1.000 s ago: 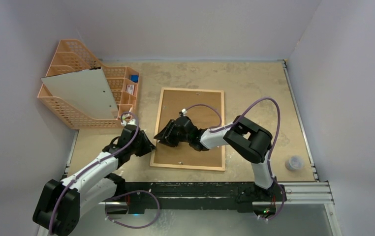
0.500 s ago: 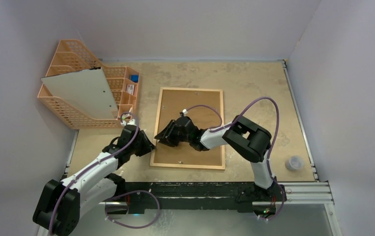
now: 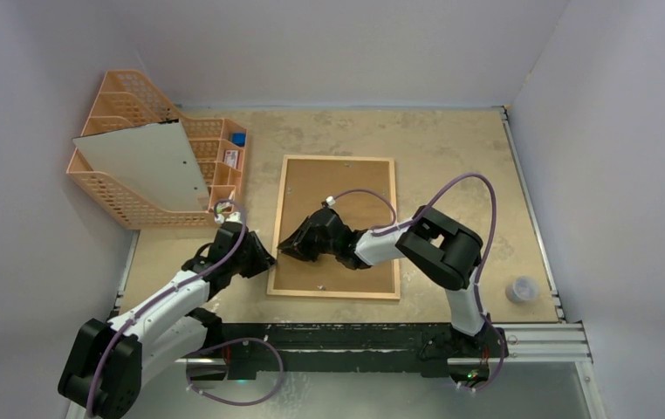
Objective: Put the photo into the frame
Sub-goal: Install the photo frame at the center of the board.
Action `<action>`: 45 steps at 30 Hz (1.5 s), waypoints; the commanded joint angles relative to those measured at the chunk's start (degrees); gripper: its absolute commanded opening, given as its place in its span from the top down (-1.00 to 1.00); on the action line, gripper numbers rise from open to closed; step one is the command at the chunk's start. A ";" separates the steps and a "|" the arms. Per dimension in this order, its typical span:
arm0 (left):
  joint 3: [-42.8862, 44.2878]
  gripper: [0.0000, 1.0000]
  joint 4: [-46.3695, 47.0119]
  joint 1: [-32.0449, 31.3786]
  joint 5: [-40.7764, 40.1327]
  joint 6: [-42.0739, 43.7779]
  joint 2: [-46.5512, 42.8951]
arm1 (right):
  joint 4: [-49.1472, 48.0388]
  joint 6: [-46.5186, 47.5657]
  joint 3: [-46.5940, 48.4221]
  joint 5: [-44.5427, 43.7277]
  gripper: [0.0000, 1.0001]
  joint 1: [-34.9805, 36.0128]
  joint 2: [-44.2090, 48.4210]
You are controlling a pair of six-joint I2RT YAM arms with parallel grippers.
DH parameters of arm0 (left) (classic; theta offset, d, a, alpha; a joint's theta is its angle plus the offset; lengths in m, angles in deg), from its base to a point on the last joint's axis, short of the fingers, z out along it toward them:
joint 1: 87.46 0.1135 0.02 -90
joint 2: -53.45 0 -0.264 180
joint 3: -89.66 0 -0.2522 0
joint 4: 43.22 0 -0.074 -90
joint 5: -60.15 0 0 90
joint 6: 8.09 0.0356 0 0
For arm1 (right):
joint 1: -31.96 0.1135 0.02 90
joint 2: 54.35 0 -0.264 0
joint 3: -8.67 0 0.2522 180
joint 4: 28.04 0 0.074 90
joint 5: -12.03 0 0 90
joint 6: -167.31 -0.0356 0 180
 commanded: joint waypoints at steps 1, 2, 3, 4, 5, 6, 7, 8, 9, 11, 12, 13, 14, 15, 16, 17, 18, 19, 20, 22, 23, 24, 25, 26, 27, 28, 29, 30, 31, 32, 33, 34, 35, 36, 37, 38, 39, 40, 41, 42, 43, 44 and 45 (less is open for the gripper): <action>-1.26 0.77 -1.60 -0.60 2.95 -0.68 0.53 | 5.27 1.18 0.82 -2.83 0.52 0.46 1.99; -1.19 0.77 -1.55 -0.60 2.93 -0.65 0.62 | 5.28 1.33 0.87 -2.83 0.55 0.46 2.03; -1.17 0.77 -1.51 -0.60 2.86 -0.71 0.63 | 5.17 1.39 0.88 -2.83 0.57 0.46 2.18; -1.12 0.77 -1.52 -0.60 2.84 -0.68 0.58 | 5.05 1.58 0.88 -2.83 0.58 0.52 2.32; -1.09 0.78 -1.54 -0.60 2.76 -0.69 0.62 | 5.11 1.70 0.88 -2.83 0.59 0.53 2.56; -1.01 0.78 -1.66 -0.60 2.69 -0.63 0.63 | 5.11 1.79 0.88 -2.83 0.60 0.57 2.82; -0.95 0.78 -1.71 -0.60 2.67 -0.62 0.58 | 5.03 1.88 0.80 -2.87 0.60 0.61 3.02; -0.87 0.78 -1.85 -0.60 2.52 -0.58 0.54 | 4.94 2.00 0.67 -2.84 0.61 0.61 3.27; -0.82 0.78 -1.98 -0.55 2.38 -0.50 0.54 | 4.86 2.06 0.55 -2.87 0.61 0.68 3.62; -0.66 0.78 -2.22 -0.60 2.10 -0.44 0.43 | 4.91 2.21 0.29 -2.83 0.61 0.77 4.28; -0.60 0.78 -2.37 -0.55 1.94 -0.34 0.38 | 4.97 2.15 0.16 -2.83 0.61 0.79 4.52; -0.56 0.78 -2.47 -0.59 1.67 -0.35 0.34 | 5.08 2.10 0.03 -2.83 0.60 0.79 4.77; -0.48 0.78 -2.61 -0.60 1.63 -0.33 0.32 | 5.15 2.09 -0.08 -2.84 0.57 0.79 5.03; -0.47 0.78 -2.61 -0.60 1.53 -0.26 0.28 | 5.27 2.15 -0.01 -2.84 0.54 0.79 5.05; -0.46 0.78 -2.63 -0.60 1.45 -0.24 0.20 | 5.15 2.08 0.00 -2.83 0.51 0.79 4.91; -0.46 0.78 -2.60 -0.60 1.43 -0.33 0.19 | 4.85 2.00 0.06 -2.79 0.49 0.79 4.58; -0.46 0.78 -2.65 -0.60 1.51 -0.31 0.19 | 4.63 1.92 0.19 -2.40 0.48 0.79 4.15; -0.49 0.78 -2.73 -0.60 1.52 -0.30 0.19 | 4.51 1.90 0.51 -2.06 0.47 0.79 3.65; -0.47 0.78 -2.76 -0.60 1.60 -0.35 0.14 | 4.62 1.78 0.83 -1.76 0.47 0.79 3.21; -0.51 0.78 -2.81 -0.60 1.63 -0.29 -0.05 | 4.80 1.65 1.17 -1.60 0.47 0.79 2.43; -0.47 0.78 -2.84 -0.60 1.62 -0.31 -0.12 | 4.88 1.63 1.29 -1.72 0.47 0.79 2.22; -0.51 0.78 -2.85 -0.60 1.65 -0.35 -0.16 | 4.93 1.63 1.38 -1.85 0.47 0.83 2.04; -0.52 0.78 -2.84 -0.60 1.69 -0.30 -0.16 | 4.85 1.56 1.44 -1.90 0.47 0.80 1.86; -0.55 0.78 -2.85 -0.60 1.76 -0.28 -0.16 | 4.85 1.67 1.60 -1.87 0.47 0.79 1.61; -0.55 0.78 -2.79 -0.60 1.78 -0.34 -0.18 | 4.97 1.71 1.91 -1.86 0.47 0.83 1.27; -0.55 0.78 -2.80 -0.60 1.86 -0.36 -0.10 | 5.09 1.79 2.19 -1.80 0.47 0.83 0.86; -0.55 0.78 -2.76 -0.60 1.92 -0.37 -0.09 | 5.11 1.79 2.54 -1.59 0.47 0.79 0.42; -0.55 0.78 -2.76 -0.60 1.97 -0.30 -0.14 | 5.27 1.81 2.96 -1.41 0.47 0.79 -0.15; -0.55 0.78 -2.74 -0.58 2.02 -0.30 -0.18 | 5.28 1.86 3.26 -1.09 0.47 0.83 -0.58; -0.55 0.78 -2.64 -0.59 2.22 -0.31 -0.17 | 5.34 1.89 3.53 -0.93 0.47 0.84 -0.92; -0.60 0.78 -2.58 -0.60 2.35 -0.34 -0.16 | 5.31 1.89 3.71 -0.78 0.47 0.87 -1.28; -0.63 0.78 -2.54 -0.60 2.50 -0.33 -0.16 | 5.17 1.83 3.84 -0.62 0.47 0.88 -1.58; -0.64 0.78 -2.40 -0.60 2.63 -0.37 -0.09 | 4.93 1.81 3.93 -0.48 0.47 0.83 -1.83; -0.72 0.78 -2.36 -0.60 2.80 -0.37 -0.03 | 4.85 1.81 4.03 -0.39 0.47 0.83 -2.06; -0.73 0.78 -2.22 -0.55 2.95 -0.38 0.04 | 4.66 1.81 4.12 -0.31 0.47 0.87 -2.27; -0.79 0.78 -2.16 -0.57 3.15 -0.37 0.16 | 4.19 1.81 4.19 -0.21 0.46 0.88 -2.47; -0.81 0.78 -2.08 -0.59 3.37 -0.39 0.17 | 3.66 1.81 4.17 -0.20 0.46 0.88 -2.61; -0.88 0.78 -1.94 -0.60 3.63 -0.38 0.25 | 2.92 1.67 4.07 -0.07 0.47 0.88 -2.76; -0.94 0.79 -1.77 -0.60 3.98 -0.41 0.35 | 2.04 1.51 3.86 0.16 0.46 0.88 -2.93; -1.03 0.79 -1.59 -0.60 4.31 -0.40 0.44 | 1.26 1.27 3.67 0.30 0.46 0.88 -3.09; -1.12 0.79 -1.35 -0.60 4.67 -0.45 0.50 | 0.56 1.00 3.50 0.47 0.46 0.88 -3.27; -1.23 0.80 -1.03 -0.60 4.97 -0.39 0.66 | -0.39 0.62 3.25 0.69 0.46 0.86 -3.50; -1.32 0.80 -0.80 -0.60 5.35 -0.42 0.80 | -1.55 0.24 2.88 0.95 0.46 0.88 -3.70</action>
